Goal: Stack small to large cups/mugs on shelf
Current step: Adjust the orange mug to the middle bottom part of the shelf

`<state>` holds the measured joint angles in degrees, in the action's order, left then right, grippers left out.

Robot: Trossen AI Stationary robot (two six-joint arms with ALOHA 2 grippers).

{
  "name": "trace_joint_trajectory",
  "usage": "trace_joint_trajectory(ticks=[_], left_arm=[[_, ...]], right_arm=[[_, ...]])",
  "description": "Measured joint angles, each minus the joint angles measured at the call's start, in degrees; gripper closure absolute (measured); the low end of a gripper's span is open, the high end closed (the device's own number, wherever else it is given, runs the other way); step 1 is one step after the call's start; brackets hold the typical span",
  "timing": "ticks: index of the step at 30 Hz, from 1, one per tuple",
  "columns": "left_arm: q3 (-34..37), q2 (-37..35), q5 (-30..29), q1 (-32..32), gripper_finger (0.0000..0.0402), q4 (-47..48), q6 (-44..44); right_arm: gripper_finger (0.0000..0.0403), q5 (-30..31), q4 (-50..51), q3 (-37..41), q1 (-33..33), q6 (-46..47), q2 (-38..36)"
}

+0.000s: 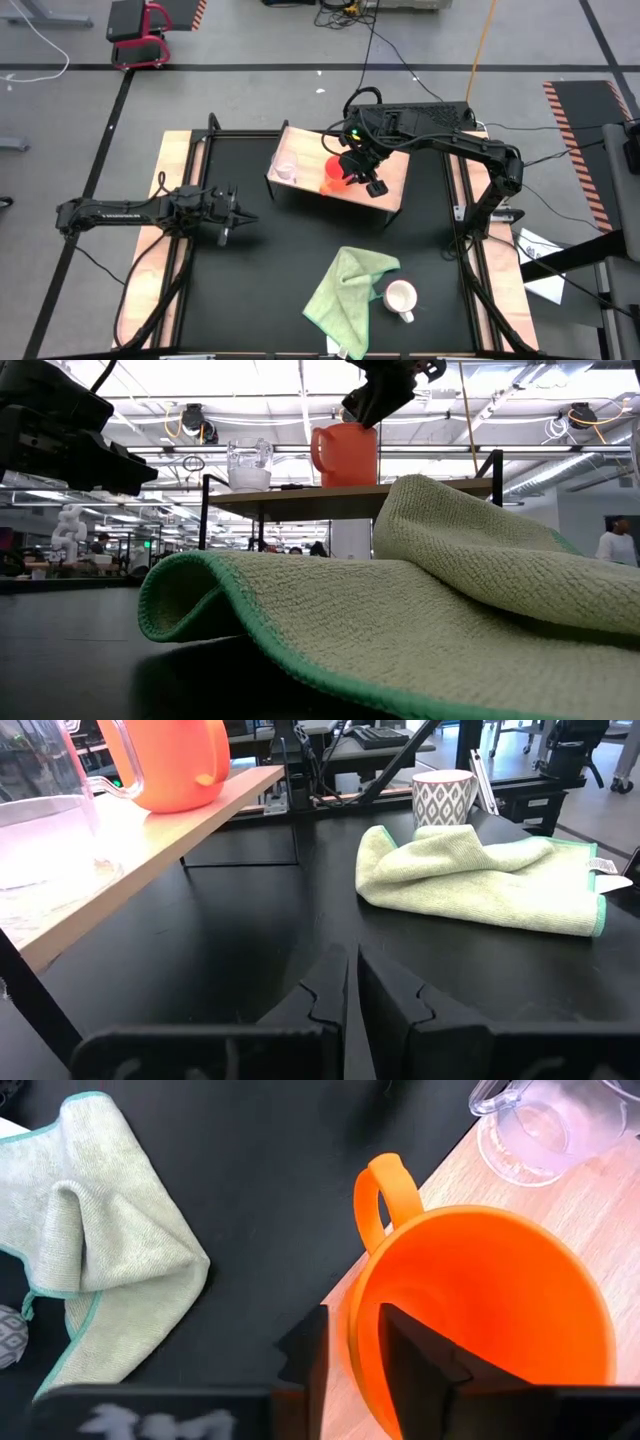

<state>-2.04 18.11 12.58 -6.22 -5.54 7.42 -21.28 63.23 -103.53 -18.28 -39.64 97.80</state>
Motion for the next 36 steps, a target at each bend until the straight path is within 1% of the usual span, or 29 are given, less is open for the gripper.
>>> trace_joint_trajectory(ticks=[3, 7, 22, 29, 36], left_arm=[[0.00, -0.01, 0.00, -0.01, 0.0371, 0.00, 0.00], [0.00, -0.02, 0.00, -0.02, 0.0371, 0.00, 0.00], [0.00, 0.00, 0.00, -0.02, 0.0371, 0.00, 0.00], [0.00, -0.01, 0.00, -0.01, 0.0371, 0.07, 0.03], [0.00, -0.02, 0.00, 0.00, 0.0371, 0.33, 0.35]], right_arm=[[0.0292, 0.00, -0.01, 0.00, 0.00, 0.00, 0.00], [0.0279, 0.00, 0.01, 0.00, 0.00, 0.00, 0.00], [0.0277, -0.02, -0.14, 0.00, 0.06, -0.34, -0.43], [0.0277, -0.02, -0.19, 0.00, 0.05, -0.21, -3.87], [0.0277, -0.06, 0.04, 0.00, 0.07, 1.49, -9.00]])
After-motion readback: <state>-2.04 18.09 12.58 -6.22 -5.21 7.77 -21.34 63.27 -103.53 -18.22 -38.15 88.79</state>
